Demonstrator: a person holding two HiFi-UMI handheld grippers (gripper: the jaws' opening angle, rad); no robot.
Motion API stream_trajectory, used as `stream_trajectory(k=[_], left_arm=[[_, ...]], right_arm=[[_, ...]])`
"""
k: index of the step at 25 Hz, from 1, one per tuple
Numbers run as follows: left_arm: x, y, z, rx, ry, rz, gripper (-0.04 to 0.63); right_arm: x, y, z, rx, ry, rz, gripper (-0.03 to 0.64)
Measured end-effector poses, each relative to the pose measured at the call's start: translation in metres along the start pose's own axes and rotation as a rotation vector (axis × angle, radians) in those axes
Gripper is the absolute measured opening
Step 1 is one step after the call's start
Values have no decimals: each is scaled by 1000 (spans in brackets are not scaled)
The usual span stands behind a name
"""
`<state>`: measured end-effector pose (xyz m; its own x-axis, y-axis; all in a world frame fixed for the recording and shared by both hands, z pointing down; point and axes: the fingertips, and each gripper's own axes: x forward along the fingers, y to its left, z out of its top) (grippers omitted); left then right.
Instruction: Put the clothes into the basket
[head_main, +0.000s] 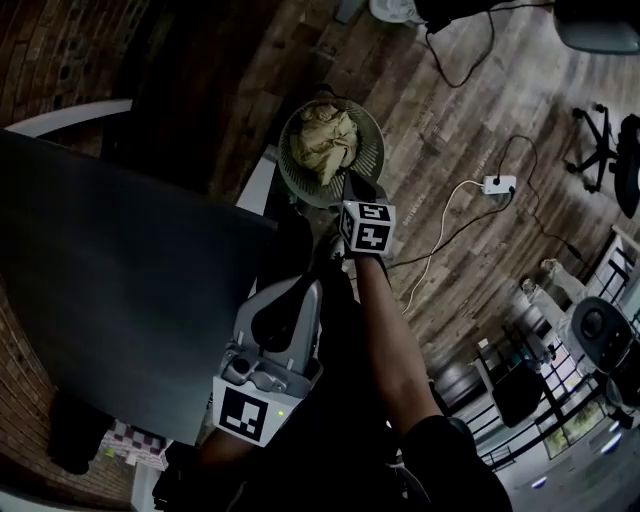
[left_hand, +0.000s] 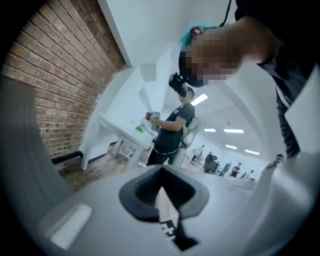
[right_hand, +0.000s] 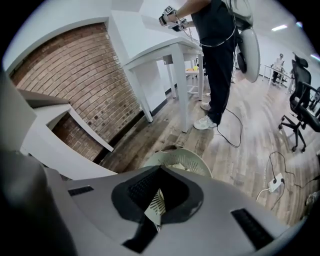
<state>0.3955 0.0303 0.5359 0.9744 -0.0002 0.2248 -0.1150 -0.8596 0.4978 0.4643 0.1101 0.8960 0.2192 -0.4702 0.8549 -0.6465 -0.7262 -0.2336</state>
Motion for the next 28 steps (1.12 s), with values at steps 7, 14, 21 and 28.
stream_trajectory(k=[7, 14, 21, 28], left_arm=[[-21, -51, 38, 65, -88, -22, 2], [-50, -104, 71, 98, -131, -22, 2], [-80, -149, 101, 143, -195, -38, 2], [-120, -181, 116, 239, -235, -40, 2]], right_arm=[[-87, 18, 64, -41, -166, 52, 6], [-201, 32, 99, -67, -292, 93, 5], [-322, 51, 125, -54, -461, 146, 5], [-427, 74, 117, -115, -590, 178, 5]])
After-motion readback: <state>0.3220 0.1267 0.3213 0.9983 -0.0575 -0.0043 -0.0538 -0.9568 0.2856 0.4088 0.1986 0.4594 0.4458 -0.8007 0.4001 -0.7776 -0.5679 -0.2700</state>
